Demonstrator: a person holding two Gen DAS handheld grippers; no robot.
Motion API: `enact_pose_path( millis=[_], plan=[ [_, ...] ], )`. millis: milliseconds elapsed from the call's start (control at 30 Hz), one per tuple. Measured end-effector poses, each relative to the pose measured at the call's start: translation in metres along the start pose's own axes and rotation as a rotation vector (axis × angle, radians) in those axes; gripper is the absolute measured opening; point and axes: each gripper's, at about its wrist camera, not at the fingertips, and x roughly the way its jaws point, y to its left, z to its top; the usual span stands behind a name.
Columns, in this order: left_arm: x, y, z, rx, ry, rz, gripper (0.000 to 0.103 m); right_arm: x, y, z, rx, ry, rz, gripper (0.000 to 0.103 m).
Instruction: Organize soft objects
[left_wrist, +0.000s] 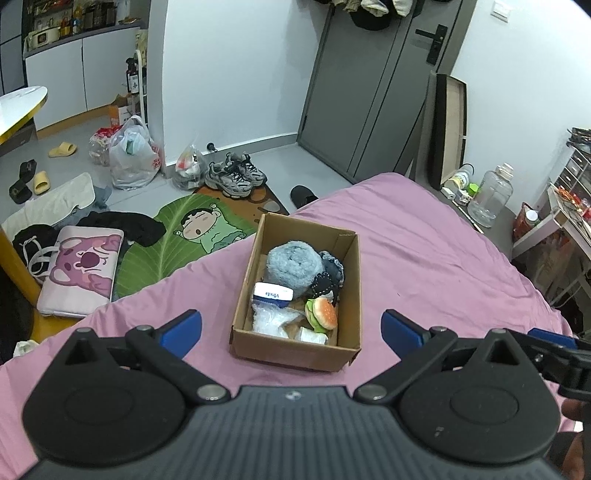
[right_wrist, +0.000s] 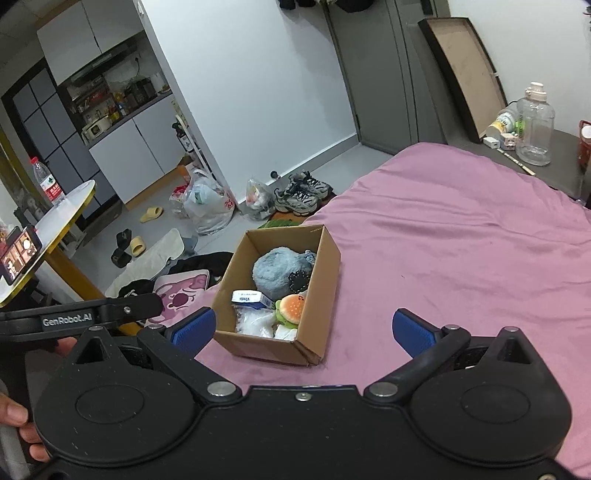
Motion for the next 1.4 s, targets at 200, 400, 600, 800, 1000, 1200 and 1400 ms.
enact_pose_path(
  millis=[200, 400, 600, 800, 1000, 1200, 1400],
  plan=[
    [-0.016, 0.006, -0.011, 0.006, -0.011, -0.005, 0.102, -0.015, 0.009, -0.013, 0.016, -0.009, -0.009, 0.103],
    [-0.030, 0.010, -0.021, 0.028, -0.011, -0.013, 0.102, -0.024, 0.016, -0.023, 0.014, 0.001, -0.039, 0.103],
    [-0.044, 0.017, -0.030, 0.033, -0.025, -0.020, 0.102, -0.038, 0.023, -0.033, 0.008, -0.019, -0.038, 0.103],
    [-0.054, 0.021, -0.039, 0.041, -0.030, -0.021, 0.102, -0.047, 0.028, -0.041, -0.011, -0.025, -0.059, 0.103],
    [-0.060, 0.021, -0.044, 0.052, -0.036, -0.023, 0.102, -0.051, 0.028, -0.047, -0.007, -0.026, -0.059, 0.103],
    [-0.064, 0.020, -0.046, 0.054, -0.033, -0.030, 0.102, -0.055, 0.025, -0.054, 0.000, -0.024, -0.076, 0.103],
    [-0.066, 0.019, -0.045, 0.051, -0.037, -0.032, 0.102, -0.058, 0.021, -0.055, 0.002, -0.029, -0.070, 0.103]
  ],
)
